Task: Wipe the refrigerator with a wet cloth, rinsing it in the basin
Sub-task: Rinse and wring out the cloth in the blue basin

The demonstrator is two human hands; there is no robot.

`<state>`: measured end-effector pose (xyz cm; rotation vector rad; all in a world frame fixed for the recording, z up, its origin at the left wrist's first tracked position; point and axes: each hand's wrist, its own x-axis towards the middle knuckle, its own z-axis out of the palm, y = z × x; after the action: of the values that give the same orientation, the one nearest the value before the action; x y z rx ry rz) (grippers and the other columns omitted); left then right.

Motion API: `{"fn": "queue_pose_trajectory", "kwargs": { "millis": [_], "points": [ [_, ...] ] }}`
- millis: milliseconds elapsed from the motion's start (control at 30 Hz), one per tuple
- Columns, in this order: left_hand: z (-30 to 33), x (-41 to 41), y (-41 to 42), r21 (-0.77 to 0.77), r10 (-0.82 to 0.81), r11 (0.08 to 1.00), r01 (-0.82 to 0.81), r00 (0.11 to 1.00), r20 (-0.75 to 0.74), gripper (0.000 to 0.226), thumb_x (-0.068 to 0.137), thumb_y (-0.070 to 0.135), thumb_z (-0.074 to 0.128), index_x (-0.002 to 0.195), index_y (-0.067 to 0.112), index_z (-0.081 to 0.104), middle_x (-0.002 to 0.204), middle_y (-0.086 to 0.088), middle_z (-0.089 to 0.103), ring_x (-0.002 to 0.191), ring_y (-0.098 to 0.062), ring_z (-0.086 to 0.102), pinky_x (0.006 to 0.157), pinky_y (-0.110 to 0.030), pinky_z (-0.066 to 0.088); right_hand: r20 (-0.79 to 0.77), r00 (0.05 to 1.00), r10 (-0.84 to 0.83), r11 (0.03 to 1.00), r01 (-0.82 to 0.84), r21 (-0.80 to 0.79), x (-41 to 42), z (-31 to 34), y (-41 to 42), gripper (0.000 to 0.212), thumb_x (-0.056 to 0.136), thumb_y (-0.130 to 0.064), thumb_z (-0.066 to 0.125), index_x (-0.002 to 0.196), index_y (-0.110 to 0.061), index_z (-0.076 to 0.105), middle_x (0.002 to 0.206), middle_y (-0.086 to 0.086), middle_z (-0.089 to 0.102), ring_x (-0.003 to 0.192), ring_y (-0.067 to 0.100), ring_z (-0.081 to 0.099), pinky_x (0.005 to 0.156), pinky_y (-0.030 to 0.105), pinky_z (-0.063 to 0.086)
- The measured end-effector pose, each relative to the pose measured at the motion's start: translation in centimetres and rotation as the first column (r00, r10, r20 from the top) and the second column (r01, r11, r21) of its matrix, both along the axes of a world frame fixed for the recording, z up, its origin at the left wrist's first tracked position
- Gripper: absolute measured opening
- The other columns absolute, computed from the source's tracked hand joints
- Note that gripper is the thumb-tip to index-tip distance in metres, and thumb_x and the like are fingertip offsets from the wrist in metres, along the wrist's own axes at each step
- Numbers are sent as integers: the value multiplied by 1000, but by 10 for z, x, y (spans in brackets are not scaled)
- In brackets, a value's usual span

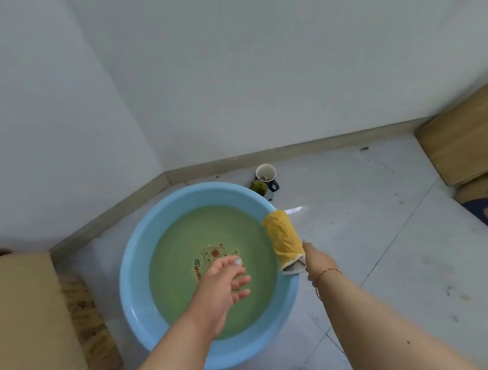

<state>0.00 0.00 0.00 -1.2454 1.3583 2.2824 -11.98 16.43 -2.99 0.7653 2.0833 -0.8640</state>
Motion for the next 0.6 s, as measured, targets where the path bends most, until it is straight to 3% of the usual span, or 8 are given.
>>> {"fn": "queue_pose_trajectory", "kwargs": {
  "millis": [100,167,233,300,367,433,533,600],
  "points": [
    [-28,-6,7,27,8,1000,-8,1000,9,9,97,13,53,105,14,58,102,-12,58,93,-24,60,76,-36,51,144,957,-251,941,276,-196,-8,-21,-6,41,95,-50,42,97,-11,53,94,10,55,70,25,50,59,27,35],
    [-44,-7,9,48,12,999,-13,1000,18,9,96,13,53,105,14,57,102,-11,58,94,-24,60,76,-36,51,130,922,-364,888,386,-249,-9,-32,-8,33,93,-37,55,107,-8,56,99,11,60,75,27,56,60,29,37],
    [-54,-5,9,58,43,997,-44,999,30,8,96,12,53,103,14,57,102,-12,58,93,-25,60,77,-36,51,-67,903,-424,895,407,-181,-8,-41,-8,31,89,-27,63,106,-2,59,96,13,61,82,30,58,66,31,40],
    [-60,-1,5,78,78,994,-80,996,30,8,96,12,53,102,14,57,103,-15,58,92,-26,60,78,-37,51,-392,845,-363,929,362,-81,0,-38,-14,19,86,-23,65,91,-8,54,78,6,54,76,28,52,60,28,37],
    [-65,1,-2,138,144,979,-147,989,28,8,95,13,54,103,14,57,104,-17,58,92,-28,60,80,-40,51,-688,701,-188,981,168,-97,12,-30,-26,20,81,-14,66,80,-16,46,72,1,47,69,23,48,57,28,33],
    [-67,-1,-11,235,211,949,-212,977,29,17,93,23,59,108,15,58,108,-17,60,95,-29,61,84,-43,51,-814,580,28,990,-130,-59,30,-25,-46,31,73,-2,65,75,-23,43,77,0,46,64,16,46,58,23,36],
    [-68,-13,-28,368,246,900,-235,969,19,32,89,41,60,101,13,69,97,-12,68,91,-28,63,90,-48,49,-761,481,436,778,-626,50,55,-37,-69,26,65,-6,66,79,-19,48,88,-2,47,73,12,49,63,18,39],
    [-82,-16,-37,293,247,924,-246,968,33,30,92,38,58,97,10,67,85,-11,67,77,-25,65,78,-43,55,-656,495,570,638,-769,-27,66,-50,-79,25,64,-22,66,82,-17,49,87,-2,52,75,17,52,65,29,44]
  ]
}}
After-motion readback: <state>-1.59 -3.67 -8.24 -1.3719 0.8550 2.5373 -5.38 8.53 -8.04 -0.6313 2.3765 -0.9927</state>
